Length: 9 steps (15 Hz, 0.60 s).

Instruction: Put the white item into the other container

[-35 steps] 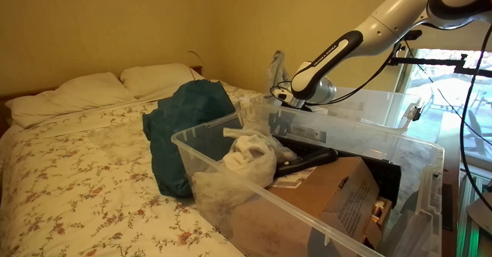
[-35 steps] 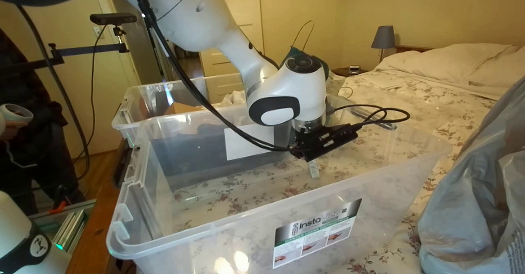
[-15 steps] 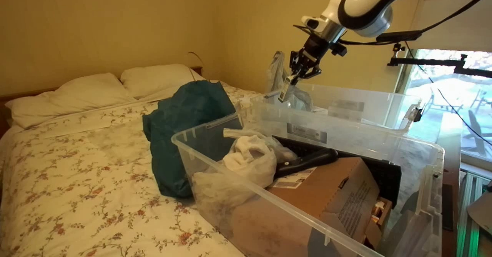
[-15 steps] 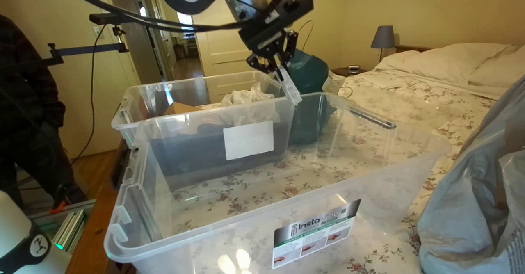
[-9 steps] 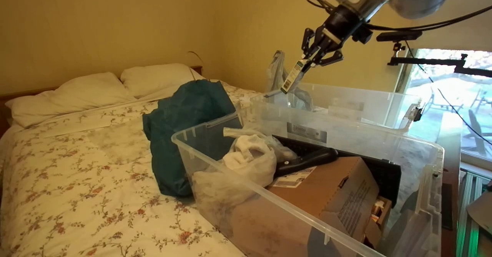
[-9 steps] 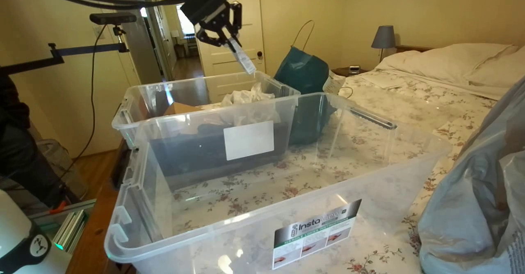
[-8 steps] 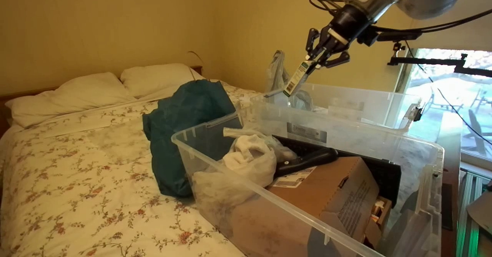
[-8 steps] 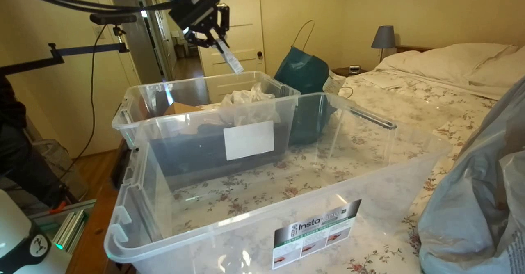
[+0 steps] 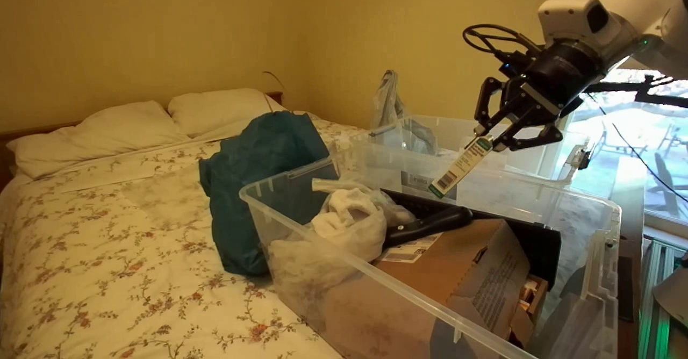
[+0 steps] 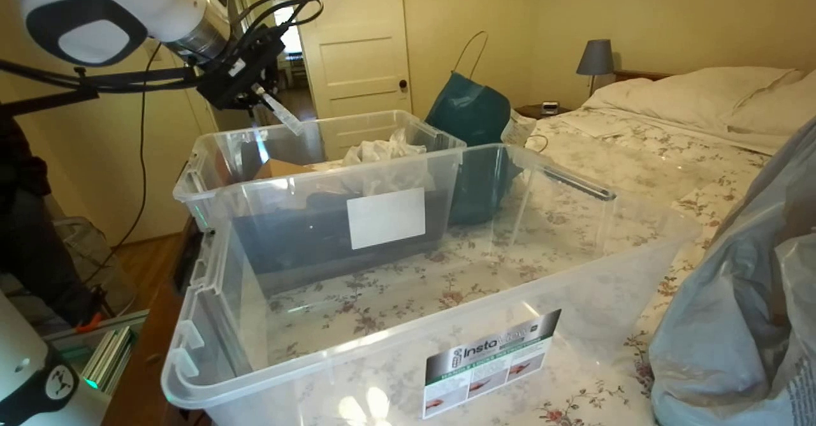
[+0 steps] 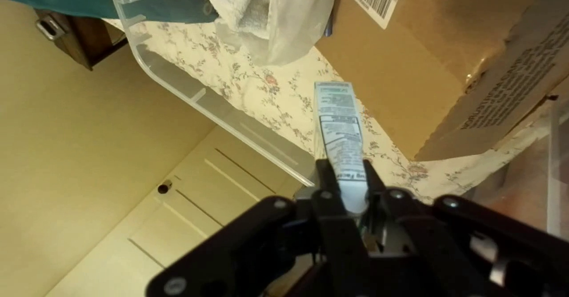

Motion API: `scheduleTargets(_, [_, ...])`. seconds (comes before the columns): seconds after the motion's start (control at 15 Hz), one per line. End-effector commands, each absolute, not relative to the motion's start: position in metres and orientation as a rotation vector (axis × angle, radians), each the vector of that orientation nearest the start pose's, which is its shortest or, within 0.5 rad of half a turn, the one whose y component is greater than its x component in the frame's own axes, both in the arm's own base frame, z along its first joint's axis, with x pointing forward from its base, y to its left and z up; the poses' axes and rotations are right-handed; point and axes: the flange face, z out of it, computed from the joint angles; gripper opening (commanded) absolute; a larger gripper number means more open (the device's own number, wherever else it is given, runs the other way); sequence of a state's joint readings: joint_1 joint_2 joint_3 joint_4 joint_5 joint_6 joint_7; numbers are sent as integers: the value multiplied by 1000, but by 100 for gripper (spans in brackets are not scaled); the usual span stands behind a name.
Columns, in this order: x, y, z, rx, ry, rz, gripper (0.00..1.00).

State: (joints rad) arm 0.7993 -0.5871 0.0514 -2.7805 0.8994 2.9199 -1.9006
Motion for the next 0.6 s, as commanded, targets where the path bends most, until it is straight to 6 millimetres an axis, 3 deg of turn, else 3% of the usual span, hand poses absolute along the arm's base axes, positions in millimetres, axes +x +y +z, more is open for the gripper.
scheduleTargets(0.0, [290,271,405,1562,2409,1184,41])
scheduleTargets(0.13, [297,279,387,1538,2409,1125,47])
scheduleTargets(0.33, [311,280,375,1558,2373,1091,69])
scheduleTargets(0.53, [326,263,370,1644,2243,1080,90])
